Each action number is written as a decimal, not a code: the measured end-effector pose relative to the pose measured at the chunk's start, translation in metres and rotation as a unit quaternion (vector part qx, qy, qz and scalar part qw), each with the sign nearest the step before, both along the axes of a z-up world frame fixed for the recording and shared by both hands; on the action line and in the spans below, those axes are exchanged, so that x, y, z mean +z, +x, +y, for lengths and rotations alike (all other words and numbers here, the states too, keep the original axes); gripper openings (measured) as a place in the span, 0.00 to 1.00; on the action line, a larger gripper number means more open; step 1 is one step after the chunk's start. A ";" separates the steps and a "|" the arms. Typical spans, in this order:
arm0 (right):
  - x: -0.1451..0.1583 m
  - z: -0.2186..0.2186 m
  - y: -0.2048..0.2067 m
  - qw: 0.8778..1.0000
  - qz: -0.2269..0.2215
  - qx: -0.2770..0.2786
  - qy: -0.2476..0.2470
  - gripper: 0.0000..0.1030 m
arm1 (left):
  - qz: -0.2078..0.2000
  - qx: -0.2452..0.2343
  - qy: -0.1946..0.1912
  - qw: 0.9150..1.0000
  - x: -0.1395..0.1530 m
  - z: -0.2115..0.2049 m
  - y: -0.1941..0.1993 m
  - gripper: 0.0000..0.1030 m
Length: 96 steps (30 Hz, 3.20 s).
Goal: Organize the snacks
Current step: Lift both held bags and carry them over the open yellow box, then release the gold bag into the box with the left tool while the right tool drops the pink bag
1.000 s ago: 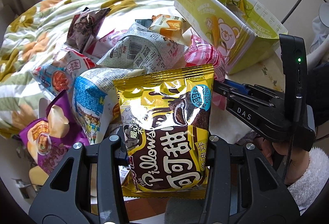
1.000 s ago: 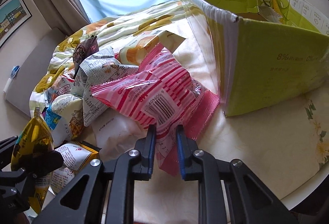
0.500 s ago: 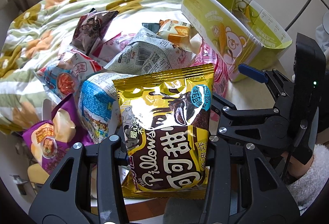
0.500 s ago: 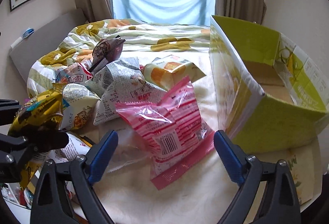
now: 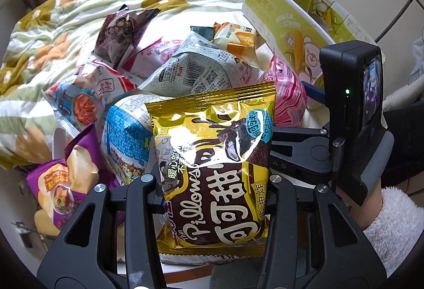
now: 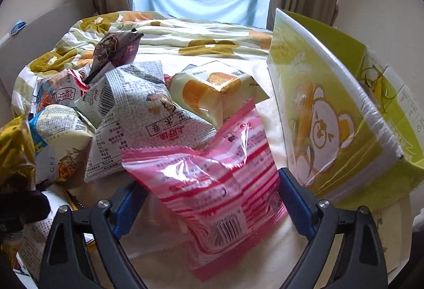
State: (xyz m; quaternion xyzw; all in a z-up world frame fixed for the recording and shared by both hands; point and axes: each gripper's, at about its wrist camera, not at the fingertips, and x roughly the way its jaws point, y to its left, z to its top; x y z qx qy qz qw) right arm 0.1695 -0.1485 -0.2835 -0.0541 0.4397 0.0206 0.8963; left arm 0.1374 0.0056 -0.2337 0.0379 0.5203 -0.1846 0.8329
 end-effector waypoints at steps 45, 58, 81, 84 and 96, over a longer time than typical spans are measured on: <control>0.197 -0.268 0.091 0.985 -0.025 0.015 0.169 0.70 | -0.064 0.044 -0.008 0.997 0.098 -0.275 0.208 0.39; 0.160 -0.313 0.118 0.976 0.019 0.010 0.215 0.70 | -0.048 0.057 0.076 0.994 0.049 -0.312 0.228 0.91; 0.116 -0.284 0.195 0.980 0.077 0.050 0.178 0.83 | -0.095 0.117 0.093 0.984 0.102 -0.274 0.166 0.91; 0.110 -0.291 0.194 0.978 0.071 0.039 0.190 0.96 | -0.091 0.121 0.094 0.984 0.102 -0.271 0.165 0.91; 0.129 -0.301 0.166 0.982 0.043 0.028 0.179 0.96 | -0.090 0.115 0.079 0.986 0.111 -0.261 0.141 0.91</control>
